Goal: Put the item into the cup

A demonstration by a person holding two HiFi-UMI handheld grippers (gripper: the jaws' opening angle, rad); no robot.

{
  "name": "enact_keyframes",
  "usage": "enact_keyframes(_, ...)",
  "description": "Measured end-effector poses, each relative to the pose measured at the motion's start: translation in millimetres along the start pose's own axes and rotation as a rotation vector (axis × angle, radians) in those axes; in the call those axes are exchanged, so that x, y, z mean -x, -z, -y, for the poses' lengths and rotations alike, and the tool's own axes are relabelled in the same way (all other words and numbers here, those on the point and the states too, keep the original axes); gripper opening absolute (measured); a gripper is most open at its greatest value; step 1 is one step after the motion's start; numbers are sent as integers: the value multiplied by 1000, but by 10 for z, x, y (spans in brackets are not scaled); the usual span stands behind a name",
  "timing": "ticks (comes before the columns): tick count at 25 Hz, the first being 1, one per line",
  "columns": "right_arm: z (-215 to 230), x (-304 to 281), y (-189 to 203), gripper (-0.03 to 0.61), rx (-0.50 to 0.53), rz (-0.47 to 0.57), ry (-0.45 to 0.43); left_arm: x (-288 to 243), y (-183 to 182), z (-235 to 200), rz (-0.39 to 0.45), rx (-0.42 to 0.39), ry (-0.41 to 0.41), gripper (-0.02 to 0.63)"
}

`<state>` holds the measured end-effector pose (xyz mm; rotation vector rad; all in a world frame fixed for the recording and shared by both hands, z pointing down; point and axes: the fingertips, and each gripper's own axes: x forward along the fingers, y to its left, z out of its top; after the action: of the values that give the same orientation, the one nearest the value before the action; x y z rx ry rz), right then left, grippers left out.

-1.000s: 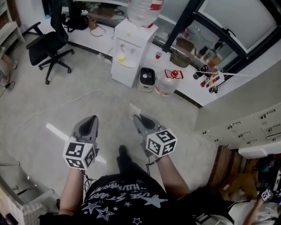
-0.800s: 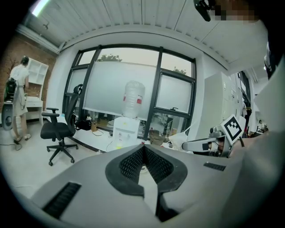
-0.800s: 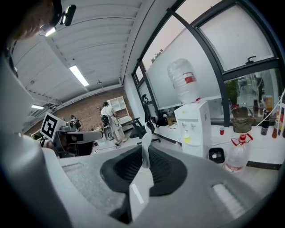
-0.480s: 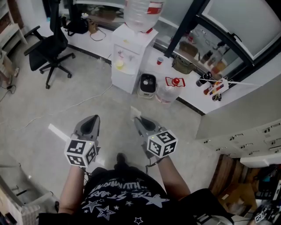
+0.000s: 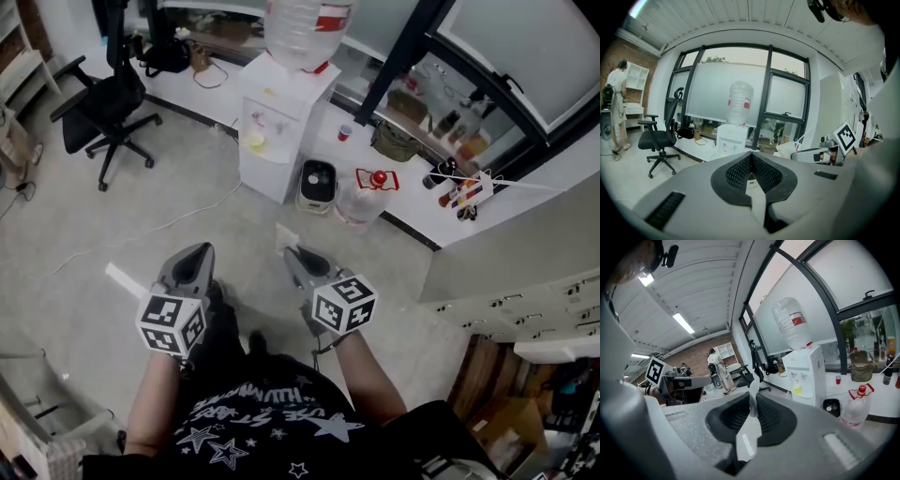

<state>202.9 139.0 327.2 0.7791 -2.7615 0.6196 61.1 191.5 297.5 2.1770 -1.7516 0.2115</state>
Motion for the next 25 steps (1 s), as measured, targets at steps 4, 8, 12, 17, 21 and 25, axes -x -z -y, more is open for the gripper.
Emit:
enact_keyframes(4,101,-108,-7,35,-5,-21,7,-242,-71,-104,-2,-7,16,5)
enact_keyframes(8,296,-266,-27,34,-16,-31,44,-531,-88,-176,-10,-2,59,6)
enact_keyframes(12,470,-477,-84,34,-17,-46,67,-790,-99,-379,-23,13,74,5)
enact_keyframes(17,724,-758,-170,34,-30,-59,96,-1127,-143,-694,-41,31,79,6)
enact_keyframes(21,894,-1051,-223,34,-37,-78,109,-1381,-202,-928,-55,31,92,6)
enact_keyframes(25,1024,-1415,-373,35,-43,-89,116,-1657,-277,-1188,-79,36,107,6)
